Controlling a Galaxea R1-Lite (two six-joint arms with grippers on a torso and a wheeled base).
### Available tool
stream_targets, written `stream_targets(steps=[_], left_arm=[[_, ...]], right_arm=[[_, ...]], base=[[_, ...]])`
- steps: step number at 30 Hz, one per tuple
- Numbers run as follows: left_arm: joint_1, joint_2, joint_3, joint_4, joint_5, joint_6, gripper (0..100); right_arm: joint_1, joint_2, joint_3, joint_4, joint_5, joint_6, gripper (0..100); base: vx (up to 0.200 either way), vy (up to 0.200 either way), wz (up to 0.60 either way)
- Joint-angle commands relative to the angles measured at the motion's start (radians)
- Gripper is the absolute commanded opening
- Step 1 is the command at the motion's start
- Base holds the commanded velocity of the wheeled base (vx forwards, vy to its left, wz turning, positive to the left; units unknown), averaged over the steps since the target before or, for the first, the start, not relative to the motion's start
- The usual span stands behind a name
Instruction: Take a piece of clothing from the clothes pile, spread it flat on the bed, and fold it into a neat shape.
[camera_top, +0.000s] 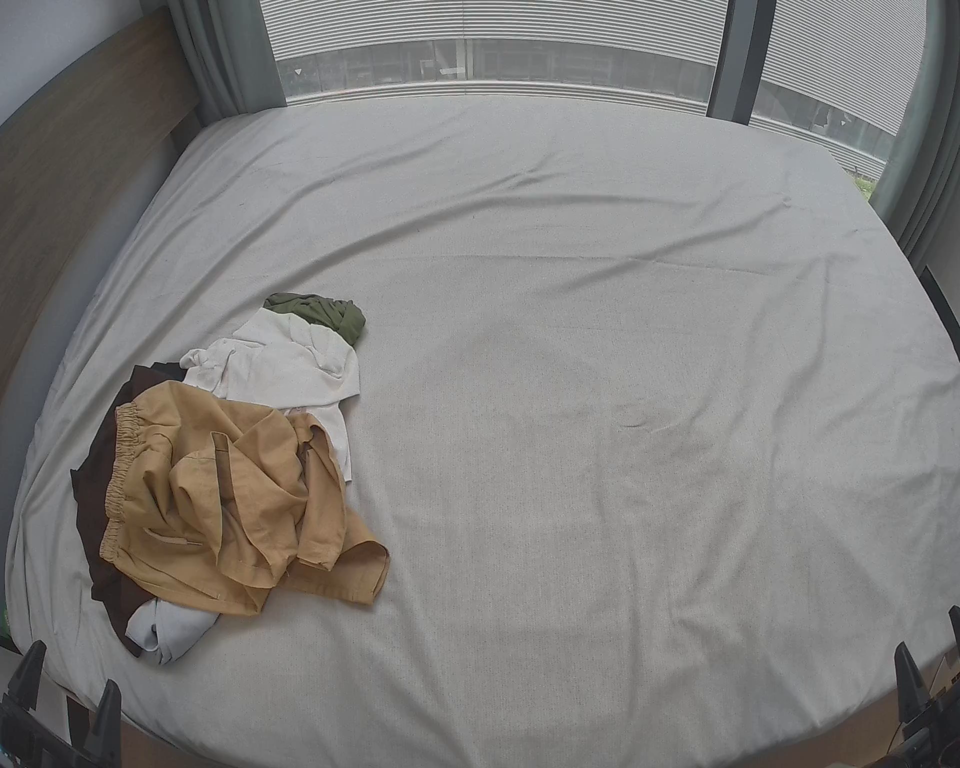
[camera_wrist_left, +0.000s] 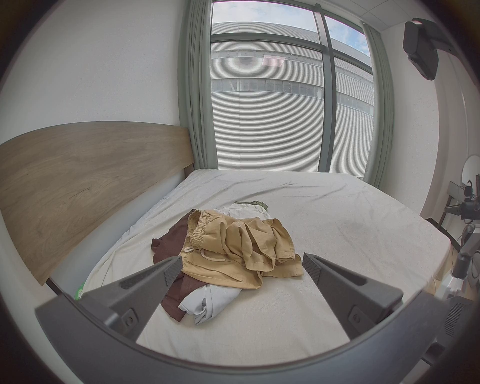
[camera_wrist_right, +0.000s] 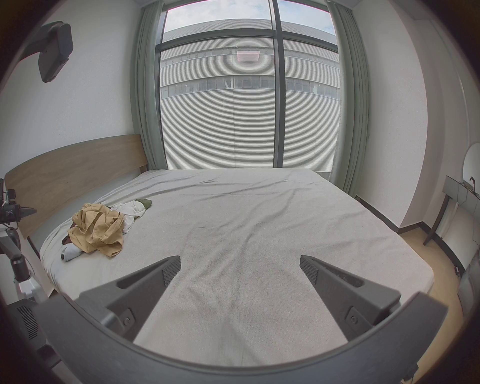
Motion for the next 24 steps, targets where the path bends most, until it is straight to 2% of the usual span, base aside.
stream_targets(steps=[1, 7, 9, 10, 13, 15, 18, 21, 24], left_arm=[[0.000, -0.016, 0.018, -0.001, -0.001, -0.001, 100], [0.000, -0.016, 0.018, -0.001, 0.000, -0.001, 100], [0.000, -0.016, 0.018, -0.001, 0.000, -0.001, 100], [0.000, -0.016, 0.018, -0.001, 0.000, -0.002, 100], [0.000, -0.016, 0.018, -0.001, 0.000, -0.002, 100], [0.000, -0.016, 0.018, -0.001, 0.000, -0.004, 100], [0.000, -0.016, 0.018, -0.001, 0.000, -0.002, 100], [0.000, -0.016, 0.018, -0.001, 0.000, -0.004, 100], [0.000, -0.016, 0.018, -0.001, 0.000, -0.004, 100]], right_arm=[[0.002, -0.001, 0.018, -0.001, 0.001, -0.002, 100], [0.002, -0.020, 0.018, -0.007, 0.009, -0.014, 100], [-0.002, -0.006, -0.025, -0.053, 0.032, -0.014, 100], [-0.003, 0.092, -0.125, -0.148, 0.037, -0.012, 100], [0.003, 0.250, -0.137, -0.248, 0.047, -0.015, 100], [0.015, 0.293, -0.131, -0.260, 0.061, -0.014, 100], [0.078, 0.407, -0.139, -0.269, 0.070, 0.000, 100], [0.112, 0.485, -0.182, -0.274, 0.075, 0.052, 100], [0.147, 0.565, -0.265, -0.274, 0.074, 0.060, 100]], base=[[0.000, 0.000, 0.00], [0.000, 0.000, 0.00], [0.000, 0.000, 0.00], [0.000, 0.000, 0.00], [0.000, 0.000, 0.00], [0.000, 0.000, 0.00], [0.000, 0.000, 0.00], [0.000, 0.000, 0.00], [0.000, 0.000, 0.00]])
